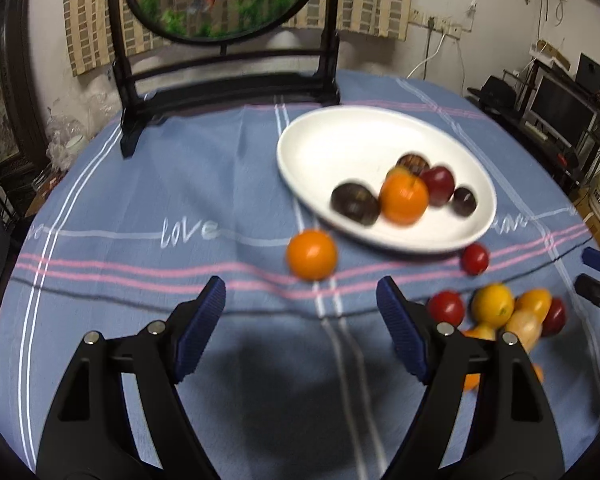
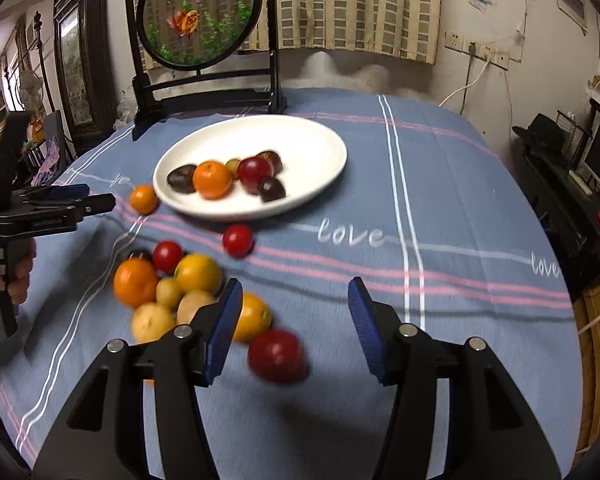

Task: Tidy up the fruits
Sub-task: 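Carry the orange and plum onto the white plate and release both, then grasp a tangerine with the left tool while the right tool grasps a red tomato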

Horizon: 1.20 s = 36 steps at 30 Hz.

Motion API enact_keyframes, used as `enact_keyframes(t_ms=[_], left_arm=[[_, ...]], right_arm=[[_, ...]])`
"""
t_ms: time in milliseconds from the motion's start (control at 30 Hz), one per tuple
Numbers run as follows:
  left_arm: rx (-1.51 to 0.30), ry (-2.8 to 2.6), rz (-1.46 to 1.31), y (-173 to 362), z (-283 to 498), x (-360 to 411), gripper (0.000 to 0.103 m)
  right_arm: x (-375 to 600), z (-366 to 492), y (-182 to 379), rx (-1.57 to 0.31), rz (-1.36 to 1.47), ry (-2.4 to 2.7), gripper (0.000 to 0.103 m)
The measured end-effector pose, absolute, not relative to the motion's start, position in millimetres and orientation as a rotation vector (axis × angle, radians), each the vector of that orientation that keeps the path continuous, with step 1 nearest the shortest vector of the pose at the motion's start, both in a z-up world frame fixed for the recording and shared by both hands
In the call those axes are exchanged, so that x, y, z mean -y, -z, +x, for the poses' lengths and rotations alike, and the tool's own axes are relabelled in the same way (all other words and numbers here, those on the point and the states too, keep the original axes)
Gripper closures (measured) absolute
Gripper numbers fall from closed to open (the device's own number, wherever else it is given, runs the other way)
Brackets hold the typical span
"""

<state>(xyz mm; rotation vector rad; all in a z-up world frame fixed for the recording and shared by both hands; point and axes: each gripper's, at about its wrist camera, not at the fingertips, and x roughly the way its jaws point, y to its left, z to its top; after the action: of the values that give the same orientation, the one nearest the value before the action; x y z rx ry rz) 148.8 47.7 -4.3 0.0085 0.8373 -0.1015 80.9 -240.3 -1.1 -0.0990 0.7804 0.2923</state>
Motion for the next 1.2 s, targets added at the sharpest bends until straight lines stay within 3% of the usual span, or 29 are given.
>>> enact_keyframes(t_ms=[500,567,600,633,1067,1133,1200], left_arm=[[-0.874,0.114,0.038,29,186,-29,0.027],[-0.888,0.118,0.041,34,196,-25,0.044],[-0.9,0.111,0.047,37,200,-23,0.062],[-0.899,0.091,0.058,38,202,-23,0.065],[-0.9,0.135,0.026,26,173,-30,0.065],[-0.902,0.135,0.024,26,170,-29,0.065],[-0.907,0.132,0.018,26,169,-30,0.065]], right_arm=[[236,61,16,-0.817,-0.07,-0.334,0.045],[237,61,16,-0.82,-0.075,-0.33,0.045],[238,61,16,-0.822,-0.08,-0.329,0.045],[238,61,17,-0.826,-0.087,-0.327,0.045],[225,87,55,-0.943,-0.178,-0.296,0.045],[220,90,56,-0.935,-0.189,-0.299,0.064],[219,90,54,-0.935,-0.186,-0.302,0.064]])
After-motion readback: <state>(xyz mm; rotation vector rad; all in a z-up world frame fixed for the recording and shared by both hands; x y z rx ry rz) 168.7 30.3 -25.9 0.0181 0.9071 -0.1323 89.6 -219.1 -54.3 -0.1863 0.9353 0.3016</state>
